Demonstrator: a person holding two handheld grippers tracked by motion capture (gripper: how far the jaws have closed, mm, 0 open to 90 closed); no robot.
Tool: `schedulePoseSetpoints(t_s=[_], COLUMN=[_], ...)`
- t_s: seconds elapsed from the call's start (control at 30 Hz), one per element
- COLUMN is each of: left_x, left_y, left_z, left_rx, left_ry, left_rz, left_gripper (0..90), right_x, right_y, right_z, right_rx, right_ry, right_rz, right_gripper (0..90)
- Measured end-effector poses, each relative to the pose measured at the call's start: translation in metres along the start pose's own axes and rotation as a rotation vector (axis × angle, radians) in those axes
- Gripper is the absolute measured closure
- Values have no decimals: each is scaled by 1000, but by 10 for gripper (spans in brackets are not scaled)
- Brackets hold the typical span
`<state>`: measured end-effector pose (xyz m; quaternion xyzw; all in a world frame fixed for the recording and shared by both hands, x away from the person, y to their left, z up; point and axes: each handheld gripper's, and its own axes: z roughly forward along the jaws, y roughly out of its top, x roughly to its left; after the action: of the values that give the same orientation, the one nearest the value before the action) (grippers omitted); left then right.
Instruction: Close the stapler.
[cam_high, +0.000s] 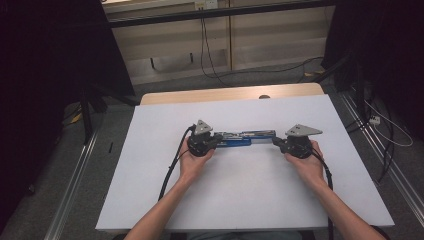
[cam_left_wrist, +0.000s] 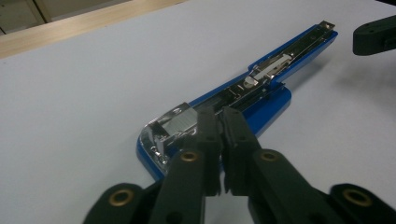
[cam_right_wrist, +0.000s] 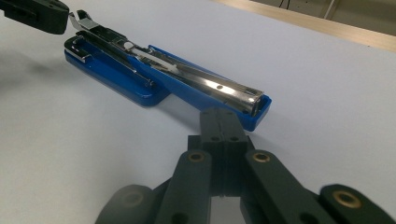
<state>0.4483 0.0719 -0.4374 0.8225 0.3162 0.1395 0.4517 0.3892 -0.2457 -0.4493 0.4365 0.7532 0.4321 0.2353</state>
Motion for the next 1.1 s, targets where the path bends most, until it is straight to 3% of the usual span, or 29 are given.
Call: schedulePoseSetpoints(t_s=[0.13, 0.27, 0.4, 0.63, 0.73, 1.03, 1.1], left_x=[-3, -2, -1, 2, 4, 4, 5], left_y=[0, -1, -4, -6, -7, -7, -7], left_z=[3, 6, 9, 11, 12, 11, 10], left_rx=[6, 17, 60, 55, 46, 53, 52], left_ry=[-6, 18, 24, 24, 5, 7, 3], left_rz=[6, 27, 37, 46, 29, 57, 47], left_gripper=[900, 900, 900, 900, 900, 900, 900], right_x=[0, 0, 0, -1, -5, -6, -6], right_y=[0, 0, -1, -1, 4, 3, 3], right_z=[1, 2, 3, 5, 8, 18, 19], right_rx=[6, 17, 26, 52, 64, 158, 165], right_ry=[2, 6, 9, 6, 7, -4, -6], right_rz=[-1, -2, -8, -2, 9, 4, 2], right_gripper=[900, 900, 900, 900, 900, 900, 900])
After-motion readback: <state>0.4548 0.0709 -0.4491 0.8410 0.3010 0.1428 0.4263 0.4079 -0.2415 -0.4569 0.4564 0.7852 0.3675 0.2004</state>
